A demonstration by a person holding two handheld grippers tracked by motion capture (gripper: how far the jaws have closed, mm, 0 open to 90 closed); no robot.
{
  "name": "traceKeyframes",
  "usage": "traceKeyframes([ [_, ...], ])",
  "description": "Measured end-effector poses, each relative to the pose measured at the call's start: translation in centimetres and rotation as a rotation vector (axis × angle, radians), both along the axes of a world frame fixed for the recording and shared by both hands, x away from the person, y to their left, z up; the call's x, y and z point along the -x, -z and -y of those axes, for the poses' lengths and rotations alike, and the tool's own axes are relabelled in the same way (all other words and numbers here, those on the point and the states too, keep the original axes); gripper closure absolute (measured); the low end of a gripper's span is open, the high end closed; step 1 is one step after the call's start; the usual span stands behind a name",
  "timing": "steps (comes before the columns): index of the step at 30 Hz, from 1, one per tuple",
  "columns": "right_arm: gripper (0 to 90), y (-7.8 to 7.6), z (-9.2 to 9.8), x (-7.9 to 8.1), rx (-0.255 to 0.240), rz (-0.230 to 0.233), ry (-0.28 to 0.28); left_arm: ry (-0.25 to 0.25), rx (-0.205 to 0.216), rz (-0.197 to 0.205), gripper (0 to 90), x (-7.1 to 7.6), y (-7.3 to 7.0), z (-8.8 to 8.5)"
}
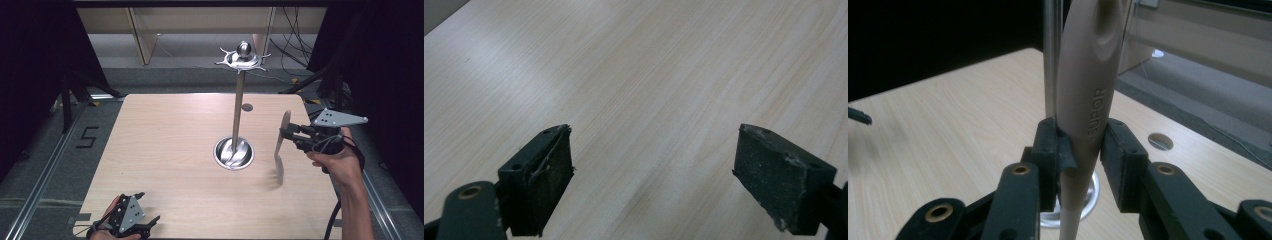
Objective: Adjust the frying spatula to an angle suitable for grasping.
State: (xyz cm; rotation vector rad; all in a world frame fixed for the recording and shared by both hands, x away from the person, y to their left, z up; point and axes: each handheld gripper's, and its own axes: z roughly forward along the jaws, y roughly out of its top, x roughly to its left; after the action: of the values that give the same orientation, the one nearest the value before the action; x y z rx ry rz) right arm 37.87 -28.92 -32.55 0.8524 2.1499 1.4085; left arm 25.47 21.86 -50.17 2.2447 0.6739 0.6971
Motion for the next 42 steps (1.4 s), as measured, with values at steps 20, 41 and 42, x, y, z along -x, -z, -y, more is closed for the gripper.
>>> traceKeyframes([
  [20, 70.3, -4.0, -3.1, -1.5, -0.067, 0.068, 0.01, -0.002, 0.004, 0.009, 15.1, 0.1, 0.0, 0.0],
  [41, 70.3, -7.9, -5.2, -2.1, -0.038, 0.125, 0.02, 0.011, 0.01, -0.008, 15.1, 0.1, -0.2, -0.1],
  [42, 70.3, -8.1, -5.3, -2.2, -0.033, 0.133, 0.027, 0.011, 0.015, -0.009, 15.1, 0.1, -0.2, -0.1],
])
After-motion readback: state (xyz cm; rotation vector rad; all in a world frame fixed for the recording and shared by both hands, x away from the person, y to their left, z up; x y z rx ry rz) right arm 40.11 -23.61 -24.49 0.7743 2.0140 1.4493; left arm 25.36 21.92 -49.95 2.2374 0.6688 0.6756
